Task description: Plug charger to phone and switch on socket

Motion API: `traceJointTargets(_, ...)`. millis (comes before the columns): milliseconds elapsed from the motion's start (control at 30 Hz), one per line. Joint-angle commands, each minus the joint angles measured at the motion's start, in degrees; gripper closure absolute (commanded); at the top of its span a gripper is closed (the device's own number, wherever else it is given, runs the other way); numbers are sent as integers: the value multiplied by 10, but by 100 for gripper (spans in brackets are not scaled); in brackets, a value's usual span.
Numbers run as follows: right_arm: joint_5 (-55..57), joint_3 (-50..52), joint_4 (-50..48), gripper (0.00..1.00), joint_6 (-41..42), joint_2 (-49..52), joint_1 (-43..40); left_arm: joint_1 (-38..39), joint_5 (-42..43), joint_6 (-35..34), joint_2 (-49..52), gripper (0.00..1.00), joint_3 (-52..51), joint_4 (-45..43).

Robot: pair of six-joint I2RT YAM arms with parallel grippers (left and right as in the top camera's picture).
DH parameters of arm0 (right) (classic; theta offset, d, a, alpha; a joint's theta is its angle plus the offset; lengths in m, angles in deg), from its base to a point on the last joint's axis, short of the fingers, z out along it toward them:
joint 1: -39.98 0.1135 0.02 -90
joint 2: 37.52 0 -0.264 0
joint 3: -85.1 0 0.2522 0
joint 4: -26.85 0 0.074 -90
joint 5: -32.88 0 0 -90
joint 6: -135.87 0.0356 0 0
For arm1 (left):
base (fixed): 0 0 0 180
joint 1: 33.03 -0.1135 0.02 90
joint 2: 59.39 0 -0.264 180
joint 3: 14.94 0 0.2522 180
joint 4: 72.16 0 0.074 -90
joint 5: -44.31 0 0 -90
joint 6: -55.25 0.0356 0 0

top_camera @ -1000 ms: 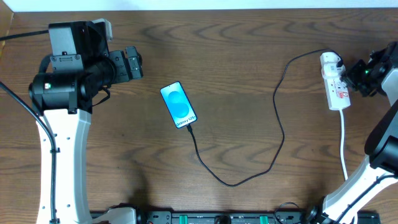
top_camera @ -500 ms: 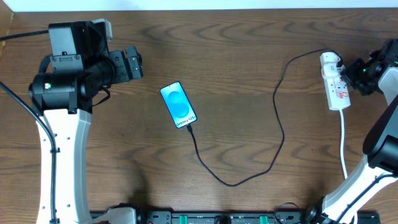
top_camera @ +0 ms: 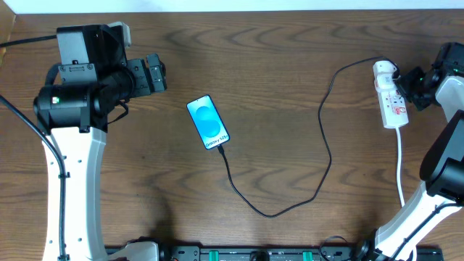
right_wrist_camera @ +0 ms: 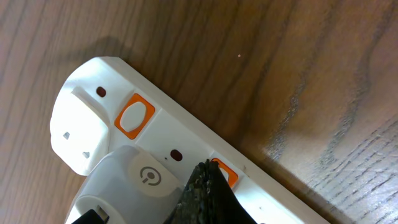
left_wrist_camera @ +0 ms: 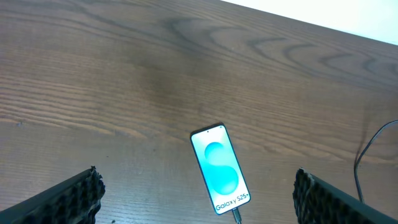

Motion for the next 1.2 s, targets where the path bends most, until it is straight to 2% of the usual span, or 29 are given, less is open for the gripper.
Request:
traceJointTargets(0,-145,22,16,99,21,20,61,1,-4,-3,-8,2,-3,2)
traceJointTargets(667,-114,22,33,99,61,20,81,1,-4,-3,-8,2,-3,2)
traceJointTargets(767,-84,21,16,99,58,15,50,1,-4,-3,-8,2,-3,2)
traceJointTargets(833,-89,21,7,99,36,-24,9,1,-4,-3,-8,1,-3,2)
traceJointTargets(967,-169,20,25,99,-43,-151,-60,1,-4,-3,-8,2,-3,2)
traceJointTargets(1000,-195,20,49,96,-102,-226,-79,1,-4,-3,-8,1,-3,2)
traceJointTargets(1100,-237,20,115,81,-236,-371,-72,1,-4,-3,-8,2,-3,2)
traceJointTargets(1167,-242,20,179,58,-298,-459,-45,1,-4,-3,-8,2,-3,2)
